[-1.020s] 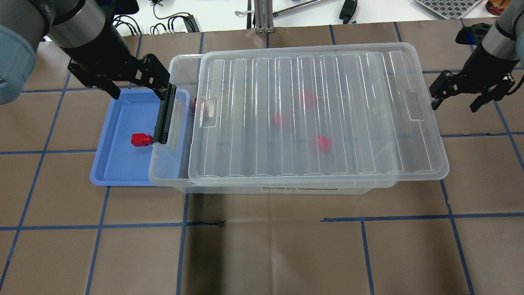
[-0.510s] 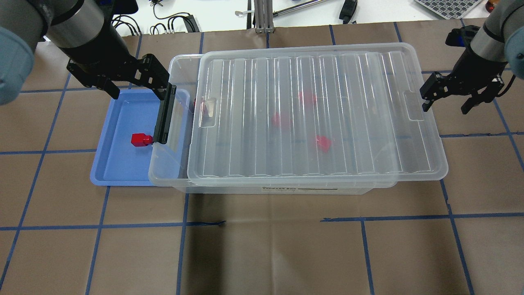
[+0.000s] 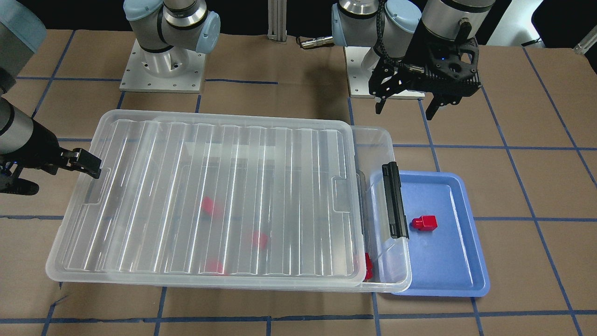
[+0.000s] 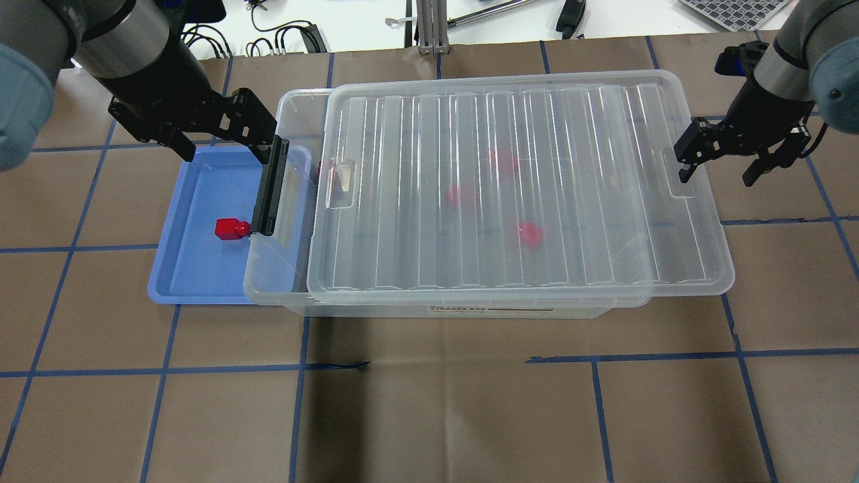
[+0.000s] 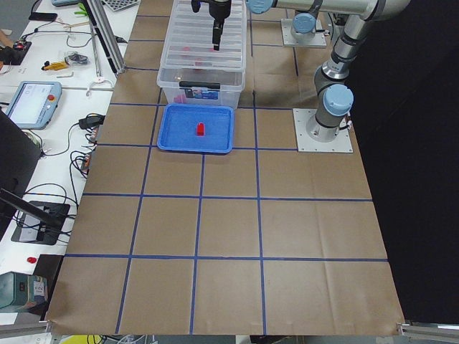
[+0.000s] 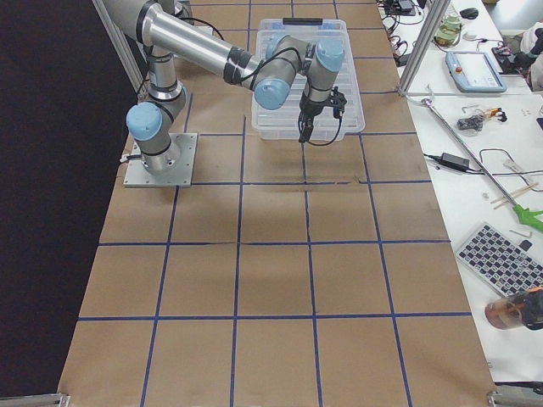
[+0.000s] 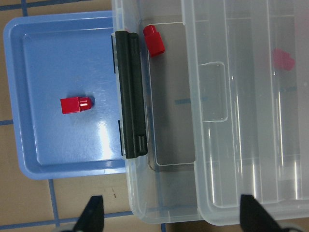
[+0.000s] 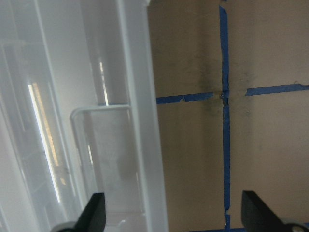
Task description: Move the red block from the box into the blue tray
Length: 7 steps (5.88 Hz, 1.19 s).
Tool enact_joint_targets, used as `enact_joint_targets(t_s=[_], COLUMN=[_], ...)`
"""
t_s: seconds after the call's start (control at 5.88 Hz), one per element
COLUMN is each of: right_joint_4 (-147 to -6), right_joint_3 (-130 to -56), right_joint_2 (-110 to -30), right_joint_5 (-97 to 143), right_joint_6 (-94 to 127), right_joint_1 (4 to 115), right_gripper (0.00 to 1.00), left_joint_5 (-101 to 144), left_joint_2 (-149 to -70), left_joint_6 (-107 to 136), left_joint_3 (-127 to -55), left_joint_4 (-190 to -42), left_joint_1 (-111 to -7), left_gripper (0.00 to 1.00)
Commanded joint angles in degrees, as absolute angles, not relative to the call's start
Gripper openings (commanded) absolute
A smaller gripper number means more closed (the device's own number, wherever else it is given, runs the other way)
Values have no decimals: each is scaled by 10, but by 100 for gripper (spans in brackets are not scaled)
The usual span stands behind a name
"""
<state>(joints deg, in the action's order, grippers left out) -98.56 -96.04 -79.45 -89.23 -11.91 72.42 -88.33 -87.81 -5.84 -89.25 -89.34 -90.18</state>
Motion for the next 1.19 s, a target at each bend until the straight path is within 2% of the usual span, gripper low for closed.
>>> enact_joint_targets(t_s=[0.0,1.02], right_joint_4=[-977,-973], right_joint_3=[-961,-983], right_joint_2=[-795,-795], right_joint_5=[-845,-781], right_joint_6=[-118,-118], right_joint_1=[726,753], right_gripper=[100,100], left_joint_5=[-883,-883], left_joint_2=[-878,-877], left_joint_6=[-59,-59], left_joint_3=[-893,-894], left_joint_4=[-893,-894], left_joint_1=[-902,-902], left_gripper=[99,99])
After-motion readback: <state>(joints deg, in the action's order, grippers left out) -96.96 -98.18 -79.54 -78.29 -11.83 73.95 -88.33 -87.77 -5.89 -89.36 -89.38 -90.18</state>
